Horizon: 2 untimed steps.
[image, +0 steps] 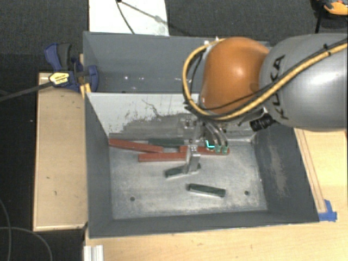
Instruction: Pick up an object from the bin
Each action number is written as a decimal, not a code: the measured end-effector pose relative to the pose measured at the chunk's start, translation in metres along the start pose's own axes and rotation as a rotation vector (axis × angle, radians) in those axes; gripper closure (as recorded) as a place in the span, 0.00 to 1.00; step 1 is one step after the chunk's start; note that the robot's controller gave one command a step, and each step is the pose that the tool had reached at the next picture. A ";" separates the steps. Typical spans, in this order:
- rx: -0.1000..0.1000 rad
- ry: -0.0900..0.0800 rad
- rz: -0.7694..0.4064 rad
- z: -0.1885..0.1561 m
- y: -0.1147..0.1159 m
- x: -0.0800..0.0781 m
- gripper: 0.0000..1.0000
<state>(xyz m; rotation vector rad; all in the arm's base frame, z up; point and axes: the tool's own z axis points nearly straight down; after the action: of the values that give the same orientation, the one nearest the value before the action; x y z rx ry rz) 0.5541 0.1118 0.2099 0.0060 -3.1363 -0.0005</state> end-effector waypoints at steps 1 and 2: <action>-0.001 -0.008 0.003 -0.004 -0.001 -0.002 0.00; -0.001 -0.017 -0.122 0.016 0.001 -0.006 0.00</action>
Offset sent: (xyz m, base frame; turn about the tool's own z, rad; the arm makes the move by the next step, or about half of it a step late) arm 0.0137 0.0043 -0.1399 -0.7073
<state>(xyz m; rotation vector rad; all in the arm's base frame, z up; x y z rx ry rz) 0.5597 0.1128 0.1939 0.1989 -3.1467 -0.0023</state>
